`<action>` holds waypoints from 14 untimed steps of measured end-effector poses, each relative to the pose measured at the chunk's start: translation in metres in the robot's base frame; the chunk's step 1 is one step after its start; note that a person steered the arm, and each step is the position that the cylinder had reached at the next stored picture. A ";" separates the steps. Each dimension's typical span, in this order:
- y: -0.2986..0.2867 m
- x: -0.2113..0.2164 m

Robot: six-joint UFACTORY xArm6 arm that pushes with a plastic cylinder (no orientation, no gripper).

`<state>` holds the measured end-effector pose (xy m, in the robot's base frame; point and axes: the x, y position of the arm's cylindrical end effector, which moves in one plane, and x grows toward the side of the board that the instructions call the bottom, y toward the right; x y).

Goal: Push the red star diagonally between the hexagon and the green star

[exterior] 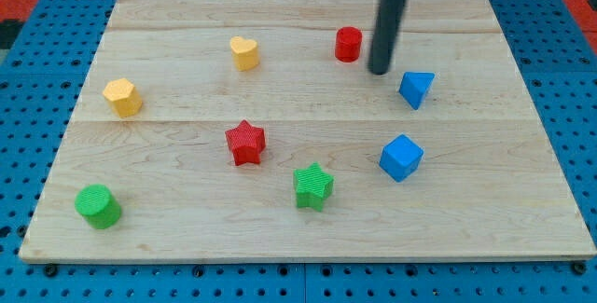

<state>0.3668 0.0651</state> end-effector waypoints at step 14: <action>-0.116 0.197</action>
<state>0.5640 -0.0511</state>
